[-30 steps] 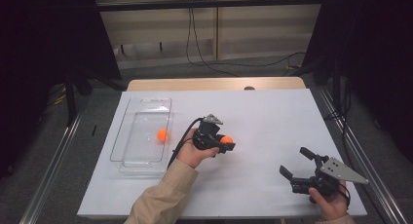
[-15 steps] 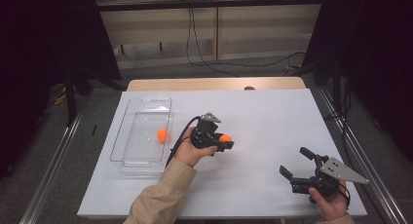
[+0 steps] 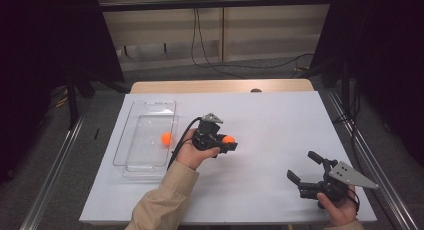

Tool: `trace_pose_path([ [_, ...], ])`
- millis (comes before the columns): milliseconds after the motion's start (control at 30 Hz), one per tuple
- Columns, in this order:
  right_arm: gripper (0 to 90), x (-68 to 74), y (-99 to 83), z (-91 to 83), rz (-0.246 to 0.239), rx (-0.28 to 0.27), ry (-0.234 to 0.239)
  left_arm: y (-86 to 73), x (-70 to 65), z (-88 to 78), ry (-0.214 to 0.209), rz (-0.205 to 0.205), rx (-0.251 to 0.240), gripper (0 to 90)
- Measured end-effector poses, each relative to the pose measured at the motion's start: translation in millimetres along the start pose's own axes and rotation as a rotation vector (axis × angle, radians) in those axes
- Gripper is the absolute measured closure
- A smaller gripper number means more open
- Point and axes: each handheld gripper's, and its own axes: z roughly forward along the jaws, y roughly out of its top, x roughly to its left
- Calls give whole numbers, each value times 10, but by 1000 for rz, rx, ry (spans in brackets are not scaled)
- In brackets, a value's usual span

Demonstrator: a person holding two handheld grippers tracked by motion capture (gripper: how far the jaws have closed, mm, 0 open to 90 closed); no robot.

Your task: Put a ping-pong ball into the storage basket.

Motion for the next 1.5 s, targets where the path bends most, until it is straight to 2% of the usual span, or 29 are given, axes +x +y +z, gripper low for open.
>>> trace_pose_path([
  [533, 19, 2, 0, 1, 2, 1, 0, 17, 65, -107, 9, -26, -13, 508],
  [1500, 19, 0, 0, 0, -2, 0, 1, 30, 155, -238, 15, -48, -18, 508],
])
